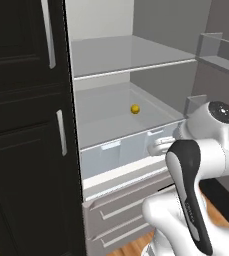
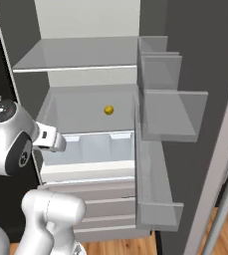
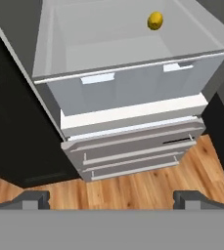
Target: Grab the garlic and lemon from the fridge, place them in the blender, close the lid, and turn on the blender to create a marinade.
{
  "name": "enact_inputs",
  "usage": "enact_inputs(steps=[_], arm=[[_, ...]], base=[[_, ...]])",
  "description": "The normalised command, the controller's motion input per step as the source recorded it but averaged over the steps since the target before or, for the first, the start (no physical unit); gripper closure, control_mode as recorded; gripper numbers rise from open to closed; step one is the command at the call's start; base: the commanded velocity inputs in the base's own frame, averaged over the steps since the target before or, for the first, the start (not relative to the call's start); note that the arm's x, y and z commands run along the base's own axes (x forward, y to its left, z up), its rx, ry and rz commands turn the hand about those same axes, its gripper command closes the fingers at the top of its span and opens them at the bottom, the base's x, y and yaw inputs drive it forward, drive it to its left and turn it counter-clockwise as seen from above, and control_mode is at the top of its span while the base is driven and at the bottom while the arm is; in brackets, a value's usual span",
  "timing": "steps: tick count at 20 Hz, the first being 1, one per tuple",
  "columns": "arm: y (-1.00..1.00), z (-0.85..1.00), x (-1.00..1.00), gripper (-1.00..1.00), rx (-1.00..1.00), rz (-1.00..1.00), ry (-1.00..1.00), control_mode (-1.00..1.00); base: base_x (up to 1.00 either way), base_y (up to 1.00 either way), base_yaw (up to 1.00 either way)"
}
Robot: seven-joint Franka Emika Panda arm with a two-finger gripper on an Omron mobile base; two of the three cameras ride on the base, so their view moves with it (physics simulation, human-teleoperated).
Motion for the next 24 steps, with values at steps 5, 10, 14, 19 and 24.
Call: enact_inputs(steps=[5,10,14,19,24], arm=[[0.00,-0.11,0.15,-1.00,0.00,-0.04,0.01,-1.00],[-0.75,-0.42,0.40,-1.00,0.00,0.00,-0.01,-1.00],[-0.86,-0.05,0.56,-1.00,0.00,0.00,0.00,-1.00],[-0.64,0.00,0.34,-1.00,0.00,0.00,0.00,-1.00],[-0.38,-0.02,0.42,-1.00,-0.02,-0.03,0.00,-1.00]], base=[[0.14,0.00,-0.08],[0.00,0.00,0.00],[0.00,0.00,0.00],[0.00,0.00,0.00],[0.00,0.00,0.00]])
